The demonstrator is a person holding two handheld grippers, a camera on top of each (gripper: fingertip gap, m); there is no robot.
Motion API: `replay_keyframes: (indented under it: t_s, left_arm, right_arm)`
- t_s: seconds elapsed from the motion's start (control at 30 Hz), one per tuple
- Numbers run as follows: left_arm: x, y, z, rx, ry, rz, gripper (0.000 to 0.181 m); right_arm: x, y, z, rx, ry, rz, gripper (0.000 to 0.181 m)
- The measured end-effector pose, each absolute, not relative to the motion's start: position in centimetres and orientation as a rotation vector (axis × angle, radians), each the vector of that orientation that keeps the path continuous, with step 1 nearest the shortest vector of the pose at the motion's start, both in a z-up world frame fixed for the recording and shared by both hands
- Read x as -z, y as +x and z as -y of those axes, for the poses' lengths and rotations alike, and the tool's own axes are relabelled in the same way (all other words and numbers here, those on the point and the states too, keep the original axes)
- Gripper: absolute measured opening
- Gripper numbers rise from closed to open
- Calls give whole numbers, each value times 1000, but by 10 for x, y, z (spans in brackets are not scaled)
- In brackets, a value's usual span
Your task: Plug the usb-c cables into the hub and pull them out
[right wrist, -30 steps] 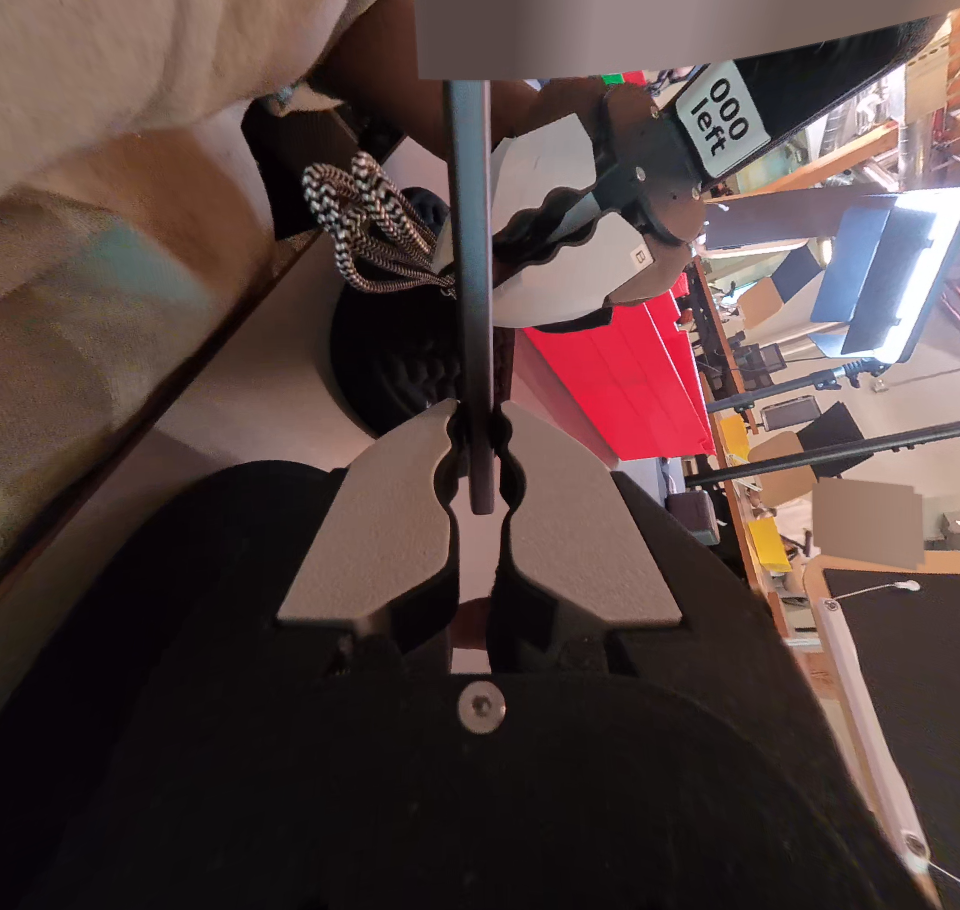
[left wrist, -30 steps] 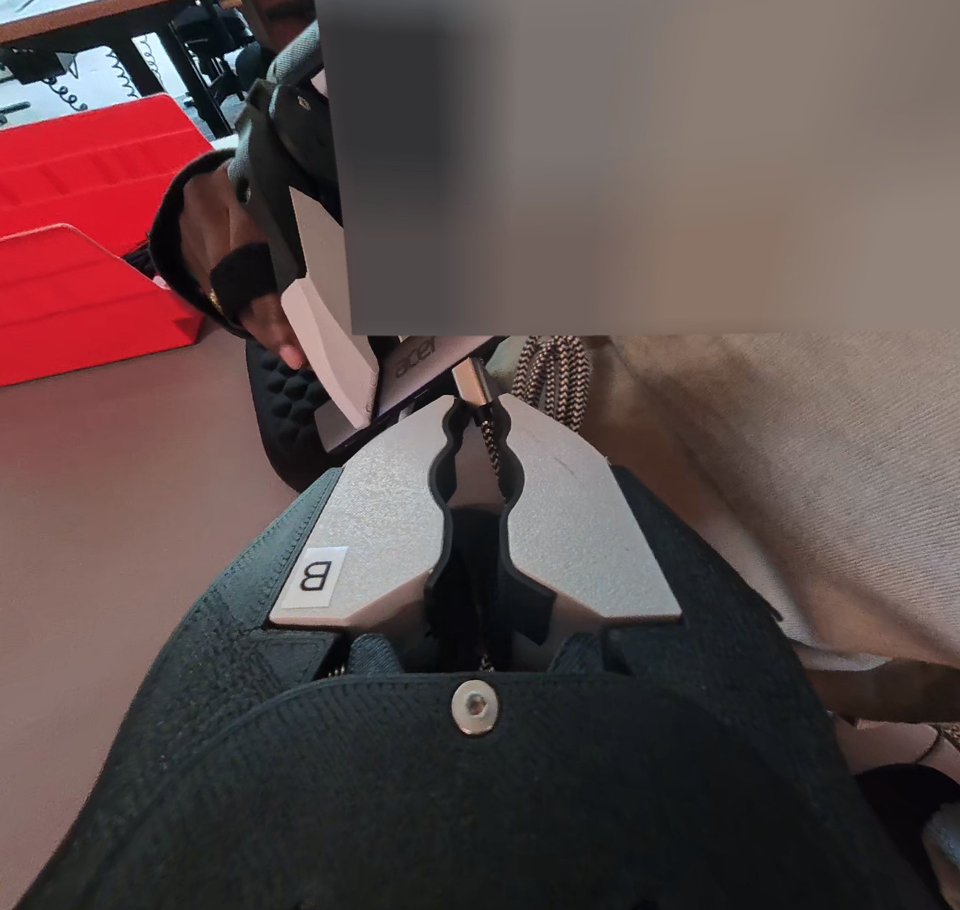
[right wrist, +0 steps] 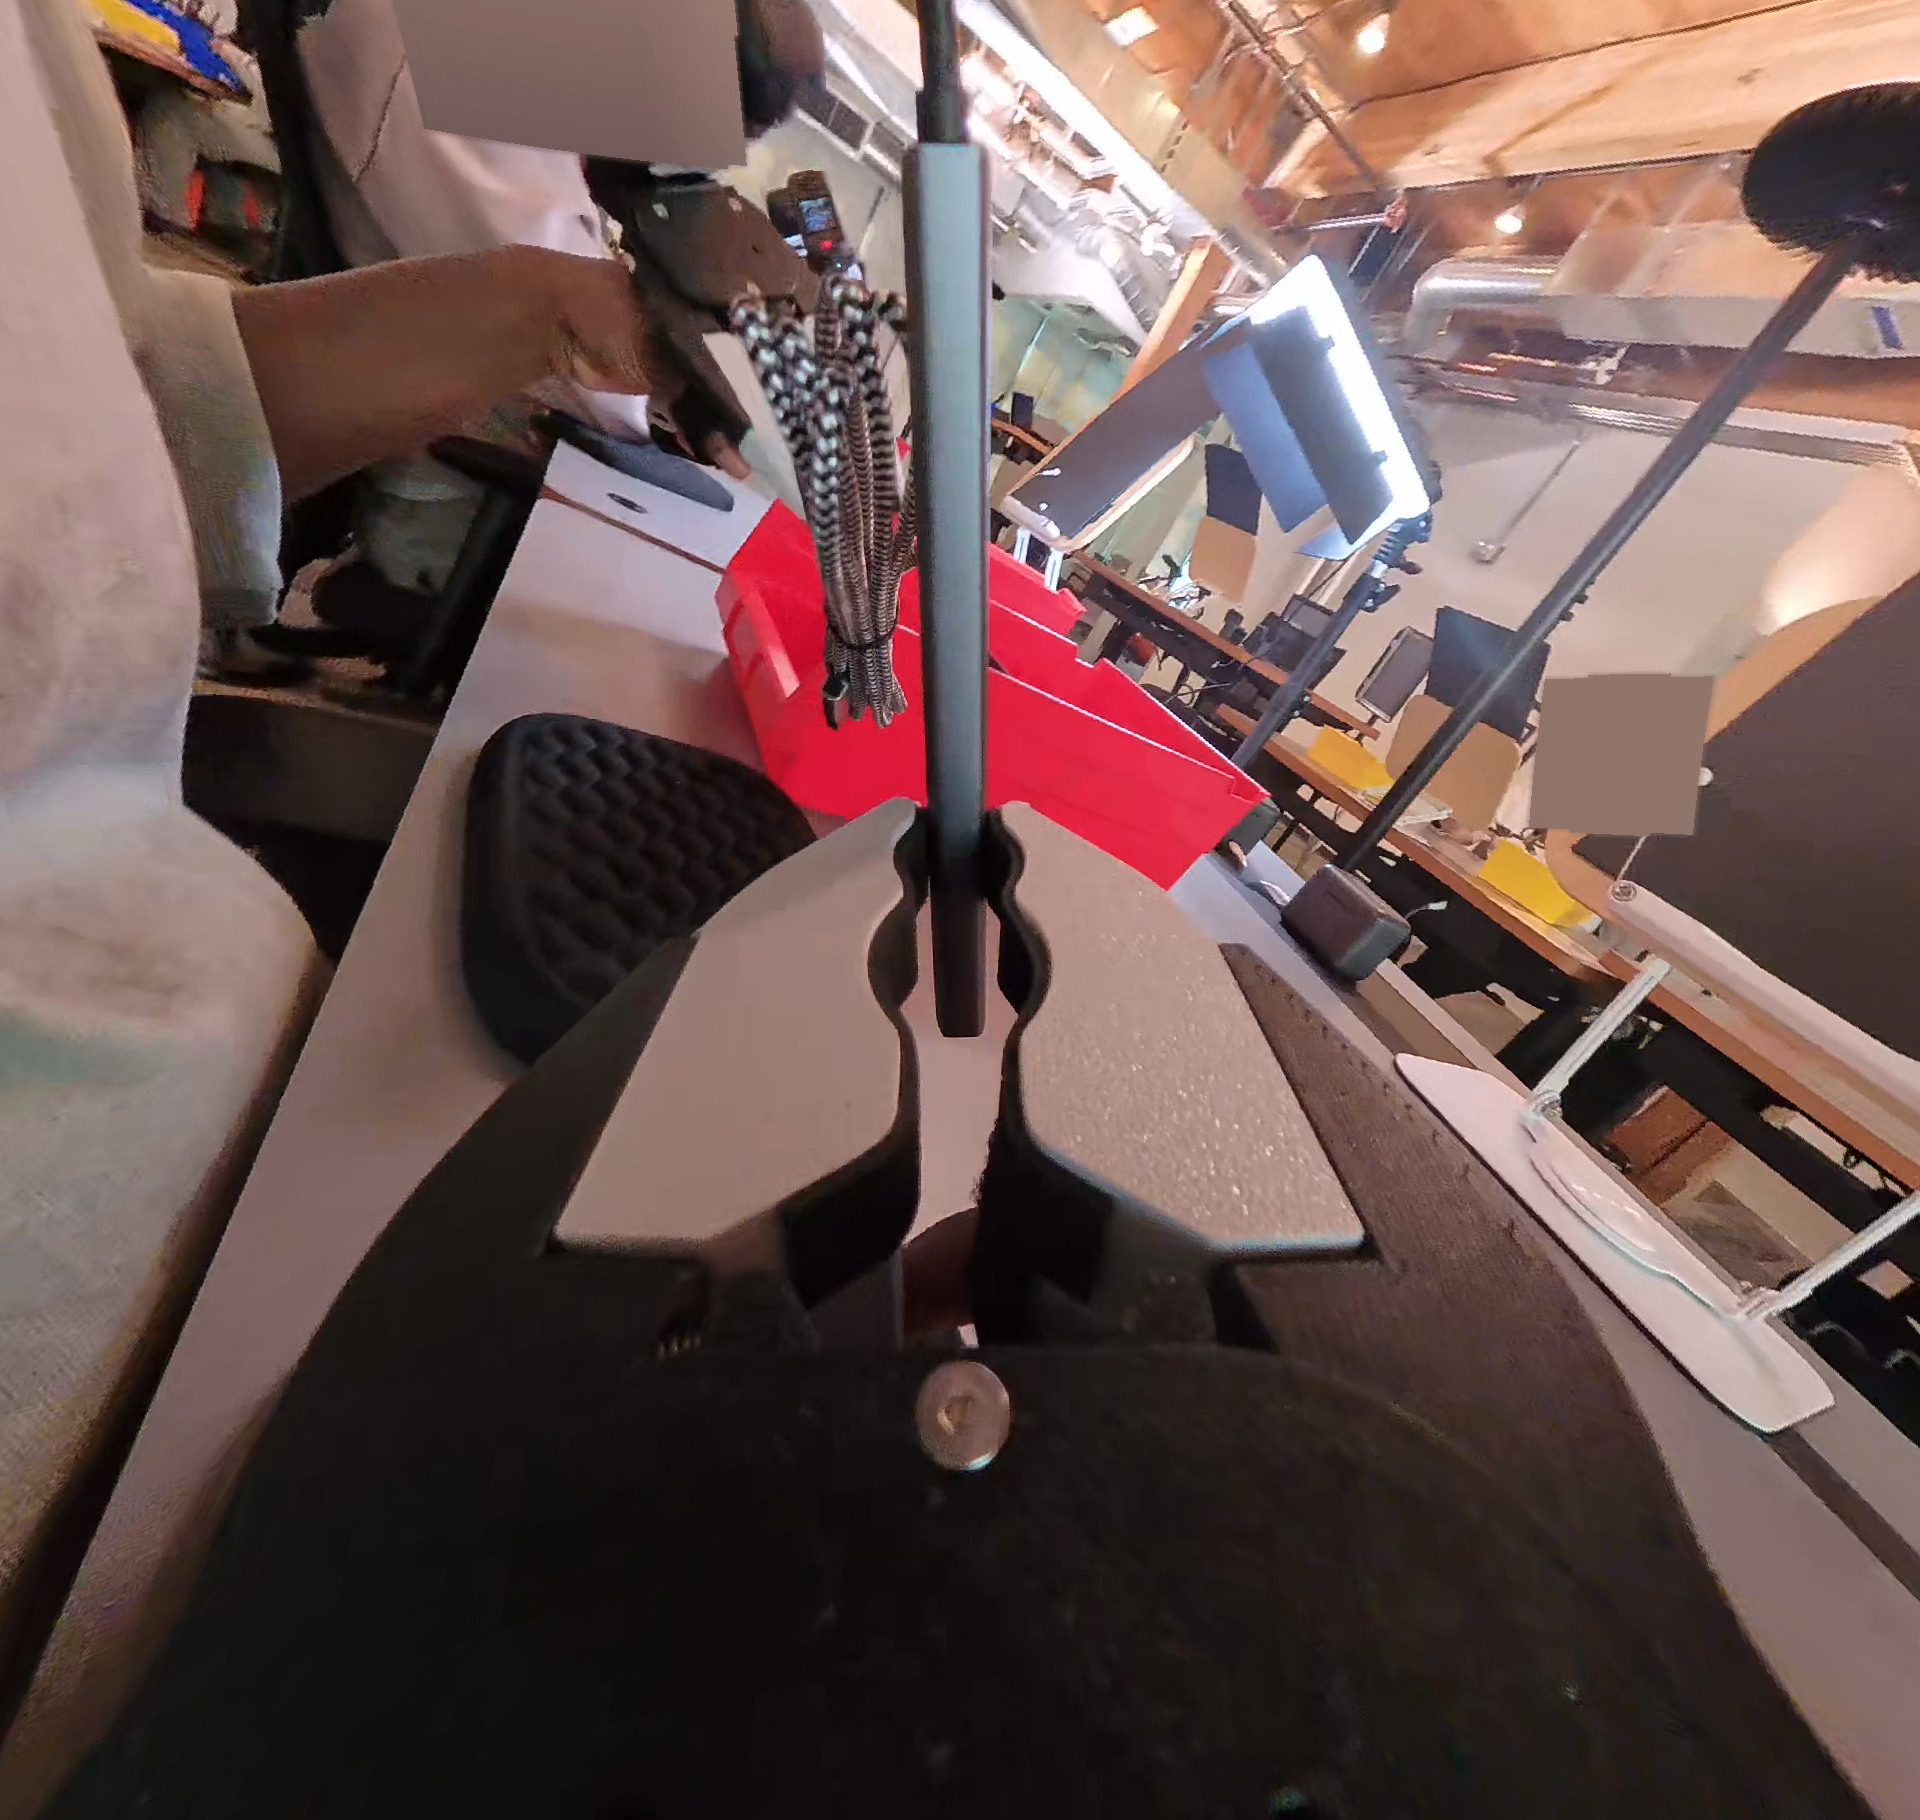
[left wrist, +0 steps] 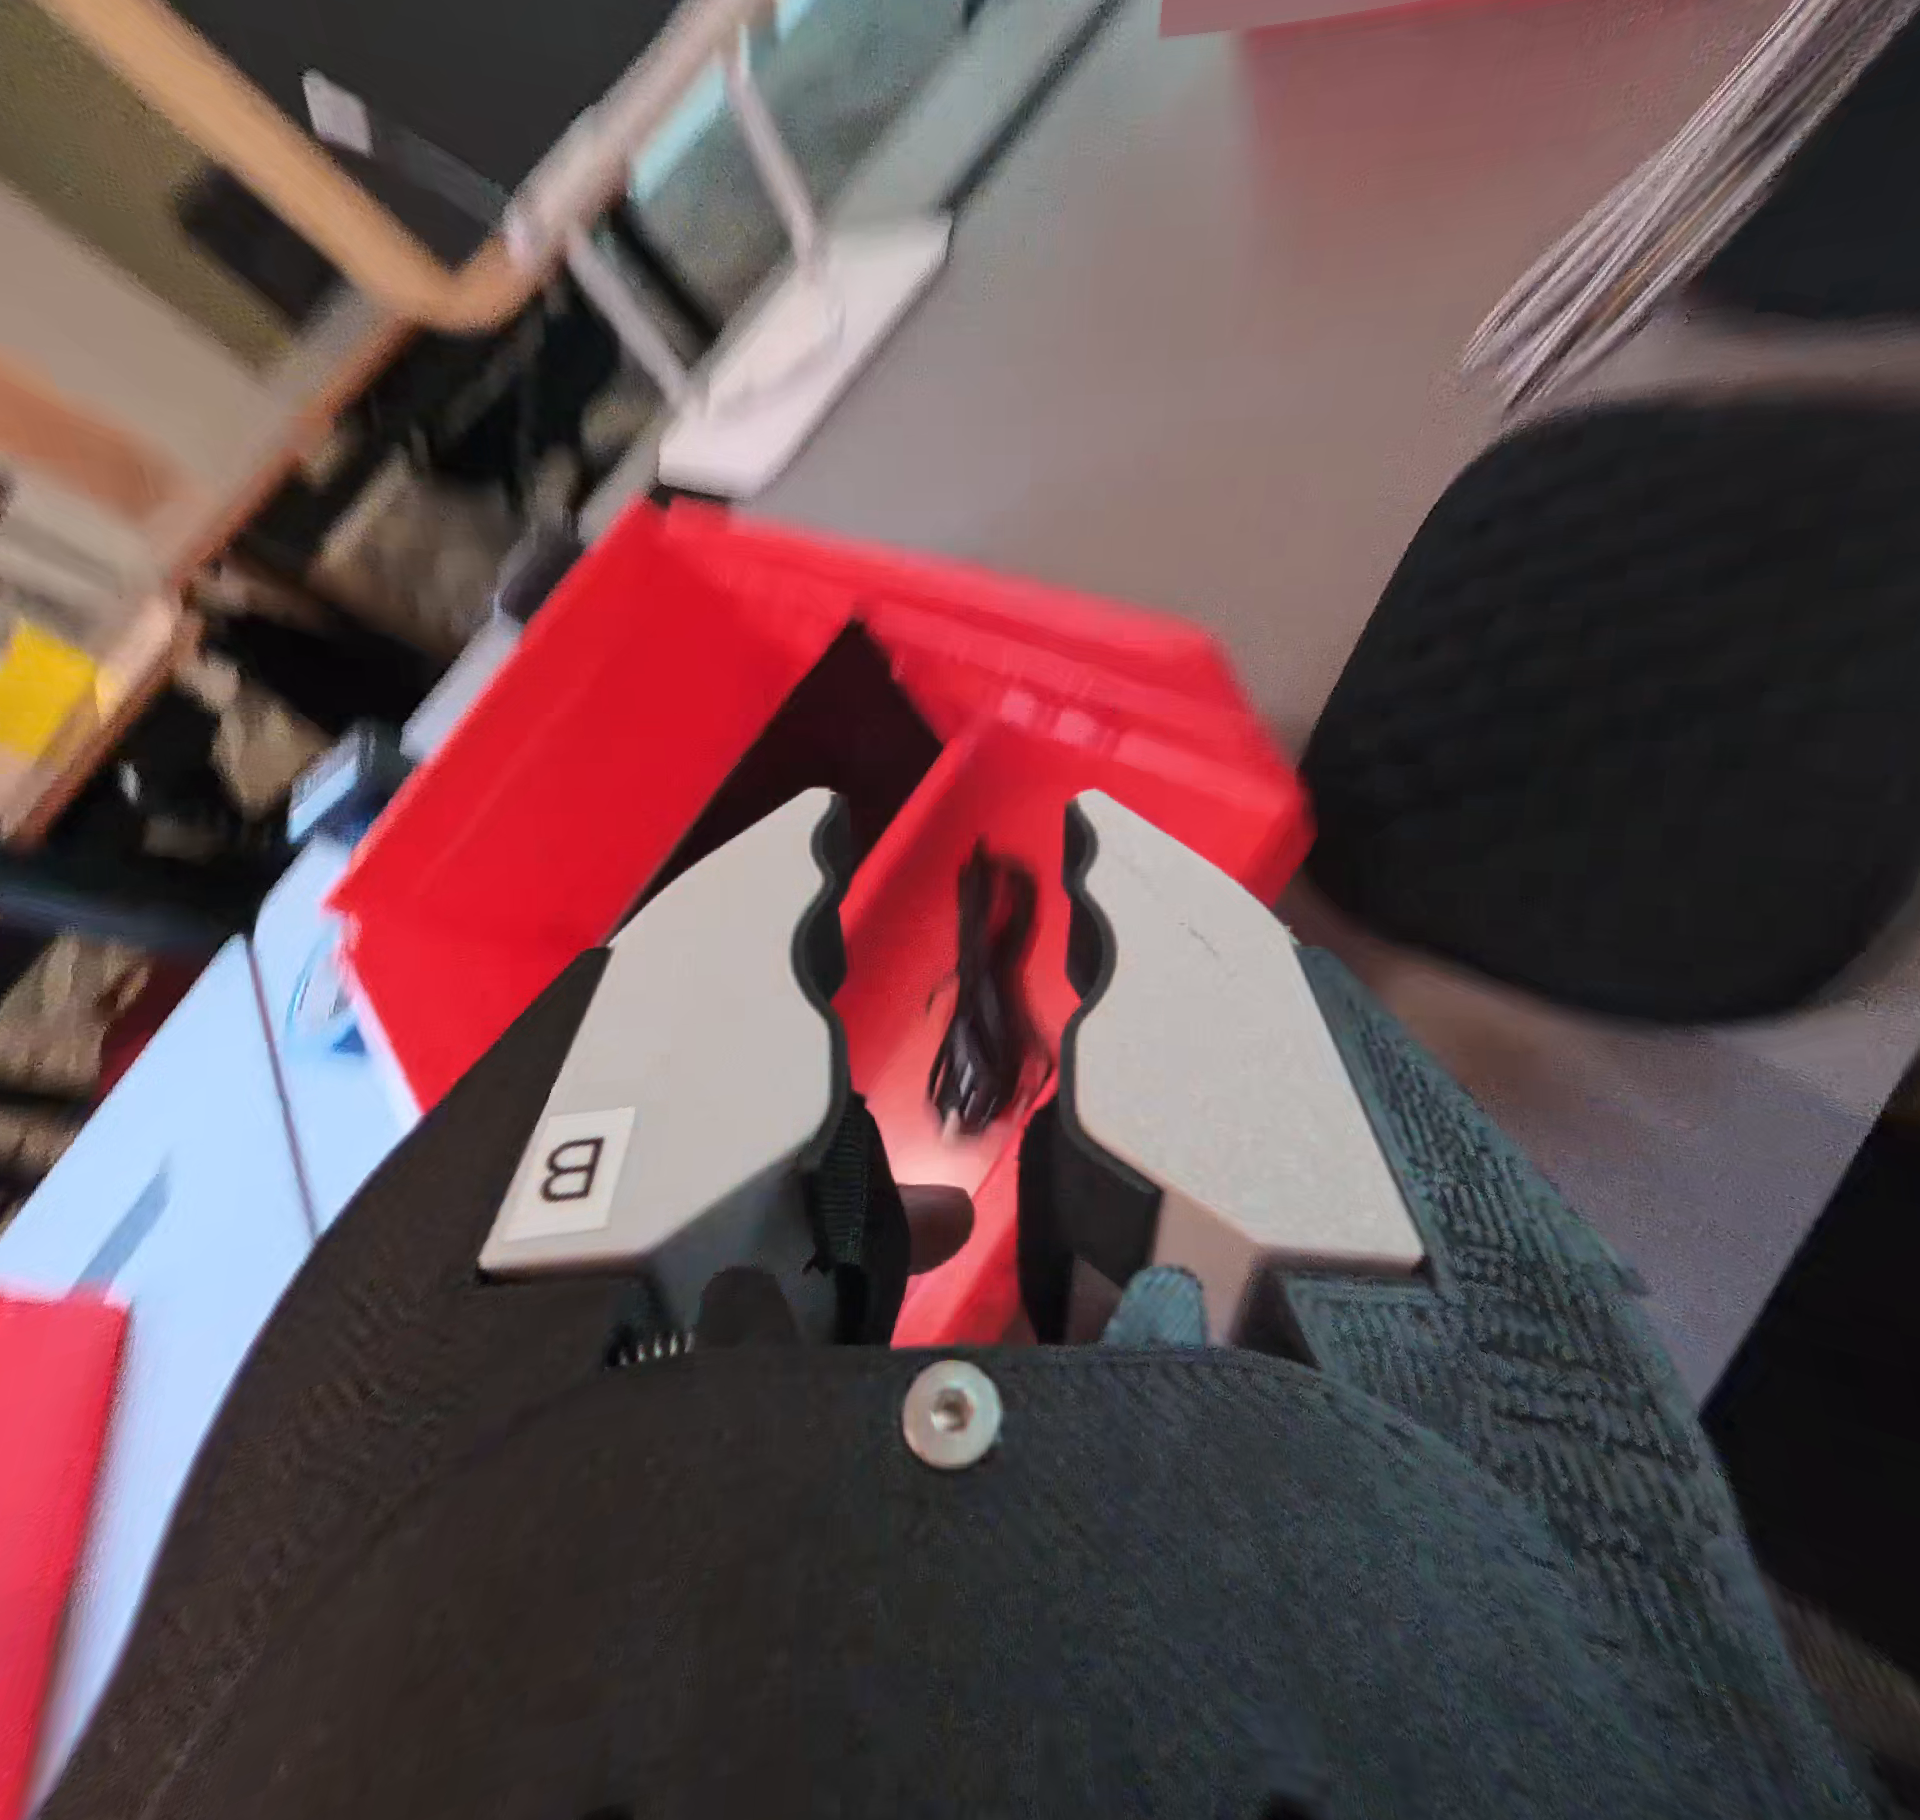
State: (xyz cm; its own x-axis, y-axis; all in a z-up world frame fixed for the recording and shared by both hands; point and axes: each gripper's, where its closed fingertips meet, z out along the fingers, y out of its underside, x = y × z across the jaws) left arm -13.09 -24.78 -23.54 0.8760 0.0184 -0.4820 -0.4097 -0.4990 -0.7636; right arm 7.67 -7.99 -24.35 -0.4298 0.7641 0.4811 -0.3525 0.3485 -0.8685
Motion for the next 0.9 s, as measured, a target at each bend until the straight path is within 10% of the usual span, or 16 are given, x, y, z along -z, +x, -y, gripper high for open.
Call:
replay_keyframes:
  t_s: [0.63, 0.7, 0.9]
  left_arm:
    - [346, -185, 216, -44, -2725, -243, 29]
    - [360, -184, 212, -7, -2784, -249, 7]
    - [281, -200, 194, -284, -2383, -72, 5]
  right_arm:
    - [245, 75, 76, -1325, -409, 1536, 9]
    - [245, 75, 76, -1326, -412, 1530, 9]
    - [242, 75, 72, -1328, -424, 1506, 9]
